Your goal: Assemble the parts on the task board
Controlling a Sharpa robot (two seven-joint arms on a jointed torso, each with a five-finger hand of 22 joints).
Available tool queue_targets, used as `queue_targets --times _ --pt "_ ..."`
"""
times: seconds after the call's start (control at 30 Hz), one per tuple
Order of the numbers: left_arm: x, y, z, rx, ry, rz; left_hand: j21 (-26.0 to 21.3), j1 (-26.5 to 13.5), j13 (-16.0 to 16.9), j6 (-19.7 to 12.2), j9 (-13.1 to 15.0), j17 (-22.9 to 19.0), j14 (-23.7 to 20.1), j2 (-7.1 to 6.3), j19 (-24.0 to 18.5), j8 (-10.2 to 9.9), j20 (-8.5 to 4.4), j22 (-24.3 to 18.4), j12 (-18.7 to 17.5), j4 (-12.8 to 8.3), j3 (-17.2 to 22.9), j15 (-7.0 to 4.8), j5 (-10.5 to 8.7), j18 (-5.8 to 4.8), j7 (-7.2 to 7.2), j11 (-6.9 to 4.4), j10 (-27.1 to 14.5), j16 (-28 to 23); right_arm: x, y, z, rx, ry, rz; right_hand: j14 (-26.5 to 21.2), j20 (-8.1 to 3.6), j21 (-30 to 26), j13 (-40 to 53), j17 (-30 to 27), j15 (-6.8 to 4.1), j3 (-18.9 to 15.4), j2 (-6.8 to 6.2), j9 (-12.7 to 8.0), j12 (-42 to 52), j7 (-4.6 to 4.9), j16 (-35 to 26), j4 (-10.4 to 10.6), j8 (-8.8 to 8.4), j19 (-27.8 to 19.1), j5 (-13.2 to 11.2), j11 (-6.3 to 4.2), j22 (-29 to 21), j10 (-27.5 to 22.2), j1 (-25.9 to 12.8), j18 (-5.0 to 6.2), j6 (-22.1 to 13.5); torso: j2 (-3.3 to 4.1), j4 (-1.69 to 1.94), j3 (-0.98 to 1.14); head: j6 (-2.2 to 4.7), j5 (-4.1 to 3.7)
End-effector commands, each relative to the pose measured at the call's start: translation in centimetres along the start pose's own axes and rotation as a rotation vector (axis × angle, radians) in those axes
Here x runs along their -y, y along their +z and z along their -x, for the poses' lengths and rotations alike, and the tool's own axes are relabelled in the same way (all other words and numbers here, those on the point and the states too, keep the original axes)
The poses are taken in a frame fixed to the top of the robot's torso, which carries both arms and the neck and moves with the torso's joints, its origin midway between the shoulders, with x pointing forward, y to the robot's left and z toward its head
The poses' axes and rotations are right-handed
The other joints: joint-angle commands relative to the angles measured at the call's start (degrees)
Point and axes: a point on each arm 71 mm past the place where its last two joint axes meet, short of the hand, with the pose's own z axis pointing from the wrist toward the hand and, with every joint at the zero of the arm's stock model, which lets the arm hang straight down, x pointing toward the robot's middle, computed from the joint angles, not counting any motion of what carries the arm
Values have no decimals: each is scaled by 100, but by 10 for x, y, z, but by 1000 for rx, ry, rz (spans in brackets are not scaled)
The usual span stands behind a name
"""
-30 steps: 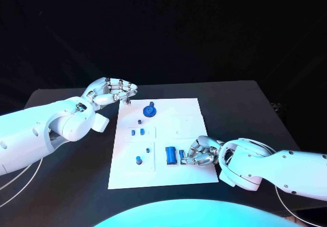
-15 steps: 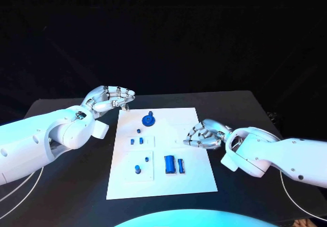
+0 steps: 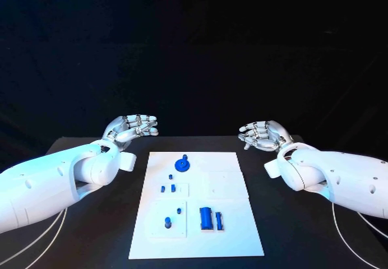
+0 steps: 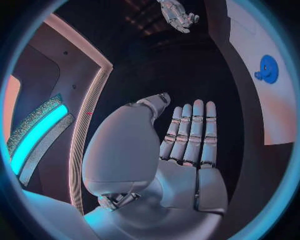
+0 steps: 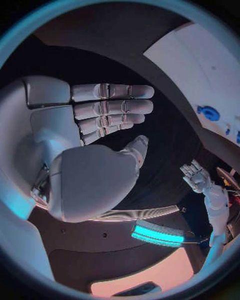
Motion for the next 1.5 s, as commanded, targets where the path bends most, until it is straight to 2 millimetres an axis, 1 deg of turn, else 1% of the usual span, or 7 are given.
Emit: queue_targets --times 0.03,0.2,0.23,0.5,0.53,0.57,1.5 --pt "2 7 5 90 -33 -58 -708 -17 -14 -14 -129 -227 -39 -88 -52 -110 129 -476 -451 13 100 69 -4 52 170 40 149 -778 -2 11 2 19 110 62 -226 136 -413 -790 -311 120 116 -60 -162 -493 75 -665 -110 -159 -156 -175 88 -492 104 92 60 45 -76 8 23 249 112" --pt "0 17 6 135 -13 -86 -1542 -5 -17 -88 -358 -492 -346 -59 -105 -249 156 -1053 -1164 -37 35 245 -5 -76 115 136 211 -1846 -1 23 -1 5 140 69 -551 361 -726 -2084 -949 336 116 2 -441 -1086 79 -1693 -396 -465 -464 -378 193 -1663 123 164 78 134 -109 10 67 521 166" --pt "-4 14 2 71 -8 -30 -3027 -2490 -372 -4566 -1966 -1213 -4522 1148 -3689 -1675 -1507 -2330 -2684 -1058 -2860 -823 -884 -971 -1175 -1034 -4771 -3928 1 20 2 38 62 27 -2305 -876 -1077 -3565 -3456 -303 -2812 1394 -2809 -1642 -1108 -3062 -1295 -1633 -6110 -1230 -680 -5177 -1698 -2169 -976 -4657 -72 7 32 329 130" --pt "-10 7 -12 103 -7 -25 -3027 -3975 -372 -4566 -1966 -1213 -4522 1148 -3689 -1675 -1507 -2330 -2684 -1058 -2860 -823 -884 -971 -1175 -1034 -4771 -3928 -6 10 -23 65 174 26 -6443 -876 -1077 -3565 -3456 -303 -2812 1394 -2809 -1642 -1108 -3062 -1295 -1633 -6110 -1230 -680 -5177 -5926 -3576 -976 -4657 -231 35 224 506 166" --pt "-12 5 -15 110 -6 -23 -3027 -4183 -372 -4566 -1966 -1213 -4522 1148 -3689 -1675 -1507 -2330 -2684 -1058 -2860 -823 -884 -971 -1175 -1034 -4771 -3928 -8 7 -28 71 199 24 -6443 -876 -1077 -3565 -3456 -303 -2812 1394 -2809 -1642 -1108 -3062 -1295 -1633 -6110 -1230 -680 -5177 -5926 -7623 -976 -4657 -246 37 242 522 169" --pt "-13 3 -19 117 -5 -22 -3027 -8228 -372 -4566 -1966 -1213 -4522 1148 -3689 -1675 -1507 -2330 -2684 -1058 -2860 -823 -884 -971 -1175 -1034 -4771 -3928 -10 4 -34 78 226 21 -6443 -876 -1077 -3565 -3456 -303 -2812 1394 -2809 -1642 -1108 -3062 -1295 -1633 -6110 -1230 -680 -5177 -5926 -7623 -976 -4657 -256 39 254 533 172" --pt "-30 -38 -73 239 18 12 -3027 -8228 -372 -4566 -1966 -1213 -4522 1148 -3689 -1675 -1507 -2330 -2684 -1058 -2860 -823 -884 -971 -1175 -1034 -4771 -3928 -31 -24 -77 133 440 -30 -6443 -876 -1077 -3565 -3456 -303 -2812 1394 -2809 -1642 -1108 -3062 -1295 -1633 -6110 -1230 -680 -5177 -5926 -7623 -976 -4657 -262 40 261 540 173"
